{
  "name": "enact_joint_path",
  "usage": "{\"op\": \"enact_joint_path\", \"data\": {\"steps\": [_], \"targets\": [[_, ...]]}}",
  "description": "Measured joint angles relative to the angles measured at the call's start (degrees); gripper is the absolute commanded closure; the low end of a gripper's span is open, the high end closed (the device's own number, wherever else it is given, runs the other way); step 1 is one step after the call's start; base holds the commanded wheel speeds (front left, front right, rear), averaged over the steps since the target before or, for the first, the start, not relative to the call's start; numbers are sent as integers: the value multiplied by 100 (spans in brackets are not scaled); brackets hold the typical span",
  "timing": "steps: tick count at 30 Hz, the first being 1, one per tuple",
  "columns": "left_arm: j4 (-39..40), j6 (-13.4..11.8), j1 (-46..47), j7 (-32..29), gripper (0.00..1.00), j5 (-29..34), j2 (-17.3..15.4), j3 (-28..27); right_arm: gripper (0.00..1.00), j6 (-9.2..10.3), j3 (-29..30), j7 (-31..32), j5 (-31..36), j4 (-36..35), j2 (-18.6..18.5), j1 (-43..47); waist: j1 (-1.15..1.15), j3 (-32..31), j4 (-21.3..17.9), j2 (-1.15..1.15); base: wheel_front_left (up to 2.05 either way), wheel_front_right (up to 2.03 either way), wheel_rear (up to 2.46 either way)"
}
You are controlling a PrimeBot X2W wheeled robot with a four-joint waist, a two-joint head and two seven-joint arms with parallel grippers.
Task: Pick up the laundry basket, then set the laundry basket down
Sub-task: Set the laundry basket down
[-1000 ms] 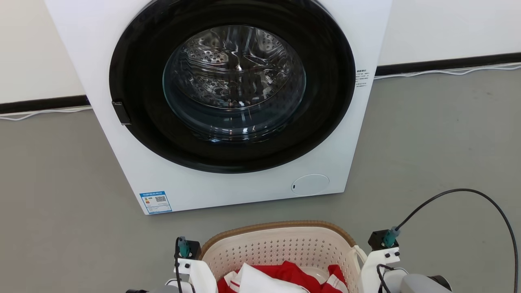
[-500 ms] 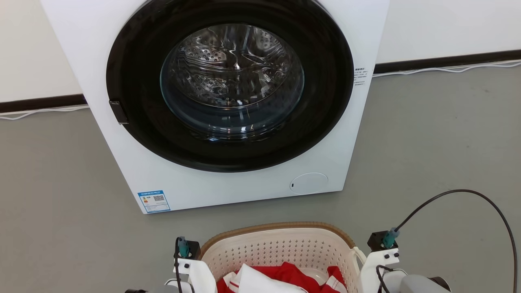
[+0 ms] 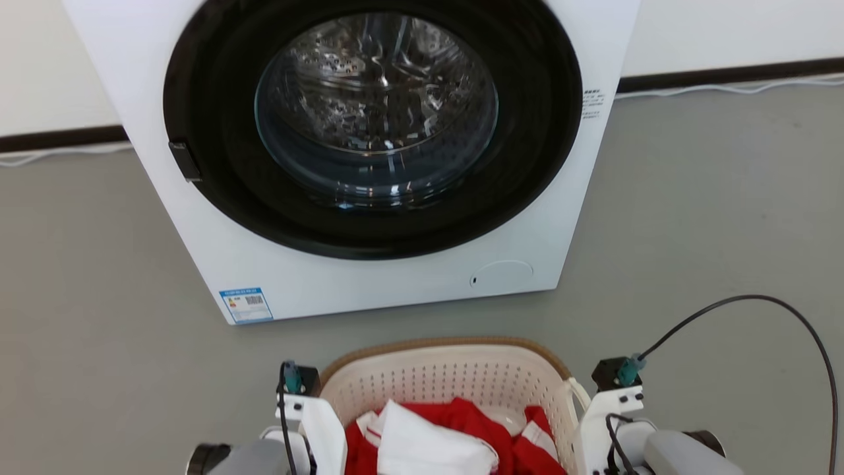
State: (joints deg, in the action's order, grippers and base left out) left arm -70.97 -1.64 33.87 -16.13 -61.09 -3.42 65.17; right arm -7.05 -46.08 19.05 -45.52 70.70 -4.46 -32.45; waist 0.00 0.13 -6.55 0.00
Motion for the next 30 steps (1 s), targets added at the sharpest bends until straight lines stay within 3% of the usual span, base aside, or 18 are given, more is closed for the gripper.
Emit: {"op": "enact_joint_path", "data": {"steps": [13,30], "targets": [[-203,8,862,353,100,66,-64,4,100,44,-68,-636,-211,-199,-30,-586,0,762,95,0,0,0,0],[-258,-71,1870,1084,100,169,-57,-36,100,42,15,-1818,-183,232,15,-1629,0,2289,273,0,0,0,0]]}}
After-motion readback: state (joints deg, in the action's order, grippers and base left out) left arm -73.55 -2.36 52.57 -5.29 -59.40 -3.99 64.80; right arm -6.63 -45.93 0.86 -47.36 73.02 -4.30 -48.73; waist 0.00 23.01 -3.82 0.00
